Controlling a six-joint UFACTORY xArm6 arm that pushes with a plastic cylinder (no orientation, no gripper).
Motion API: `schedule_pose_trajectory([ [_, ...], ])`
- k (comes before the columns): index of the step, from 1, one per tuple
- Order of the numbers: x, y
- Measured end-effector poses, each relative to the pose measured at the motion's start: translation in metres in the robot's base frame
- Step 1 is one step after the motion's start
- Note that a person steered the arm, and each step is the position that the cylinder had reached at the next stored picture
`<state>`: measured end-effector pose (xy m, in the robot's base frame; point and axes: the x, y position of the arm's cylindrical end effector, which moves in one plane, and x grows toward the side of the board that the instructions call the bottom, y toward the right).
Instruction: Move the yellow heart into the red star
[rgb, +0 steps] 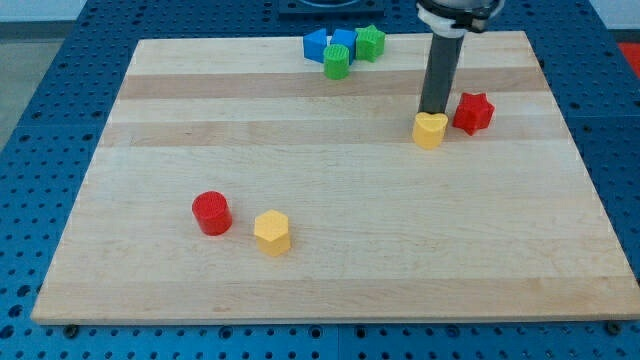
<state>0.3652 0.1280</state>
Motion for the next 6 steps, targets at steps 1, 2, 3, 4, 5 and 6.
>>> schedule_pose_trajectory([
  [1, -0.003, -0.037],
  [2, 0.004, -0.07],
  [3, 0.03, -0.053],
  [4, 0.043, -0.02],
  [5, 0.038, 0.007],
  [6, 0.036, 0.027],
])
